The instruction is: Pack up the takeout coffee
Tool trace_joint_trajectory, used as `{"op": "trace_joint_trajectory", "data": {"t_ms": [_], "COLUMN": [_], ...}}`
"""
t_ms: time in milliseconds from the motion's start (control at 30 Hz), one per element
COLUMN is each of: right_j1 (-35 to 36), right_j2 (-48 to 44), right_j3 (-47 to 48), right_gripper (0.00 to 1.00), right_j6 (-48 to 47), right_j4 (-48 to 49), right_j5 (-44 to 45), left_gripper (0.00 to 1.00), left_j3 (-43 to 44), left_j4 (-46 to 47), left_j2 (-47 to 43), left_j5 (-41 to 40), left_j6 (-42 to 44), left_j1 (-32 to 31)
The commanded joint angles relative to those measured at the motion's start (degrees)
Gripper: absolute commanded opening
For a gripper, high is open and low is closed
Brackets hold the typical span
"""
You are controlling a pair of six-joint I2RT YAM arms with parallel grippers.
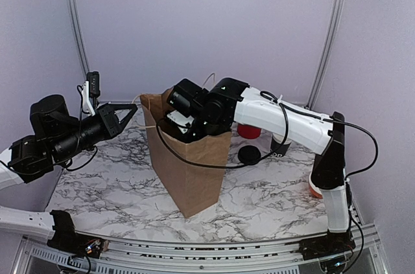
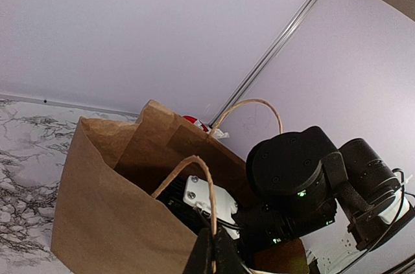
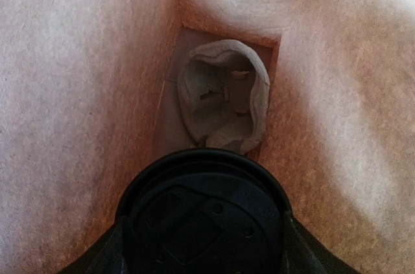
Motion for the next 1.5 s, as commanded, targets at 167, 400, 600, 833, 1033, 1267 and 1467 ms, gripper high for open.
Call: {"op": "trace_joint_trajectory", "data": {"t_ms": [167, 400, 600, 833, 1033, 1267, 1467], "right_j1": [0.5, 0.5, 0.4, 0.4, 0.4, 0.4, 0.5], "right_j2": [0.3, 0.6, 1.0, 0.9, 1.2, 1.5, 1.4], "right_j3": [-4.9, -5.5, -3.8, -7.3, -5.1, -1.7, 1.0], "right_gripper": [0.57, 0.57, 0.59, 0.61, 0.67, 0.74, 0.86], "right_j6": [0.1, 0.3, 0.1, 0.2, 0.2, 0.1, 0.2], "right_j4": [-0.5, 0.3, -0.9, 0.7, -0.2, -2.0, -2.9], "right_j5": [-1.2, -1.2, -0.5, -1.4, -1.1, -0.2, 0.5], "left_gripper": [0.0, 0.0, 0.0, 0.0, 0.0, 0.0, 0.0], "left_j3": [-0.9, -1.1, -1.1, -1.1, -1.1, -1.0, -0.8], "left_j4": [1.6, 1.4, 1.4, 1.5, 1.3, 1.4, 1.4], "left_j2": [-1.2, -1.6, -1.5, -1.6, -1.7, -1.7, -1.3], "left_j5": [-0.8, -0.9, -1.0, -0.8, -0.9, -1.1, -1.1], "left_j6": [0.6, 0.7, 0.8, 0.7, 0.7, 0.7, 0.7], "left_j1": [-0.2, -0.2, -0.2, -0.2, -0.2, -0.2, -0.2]}}
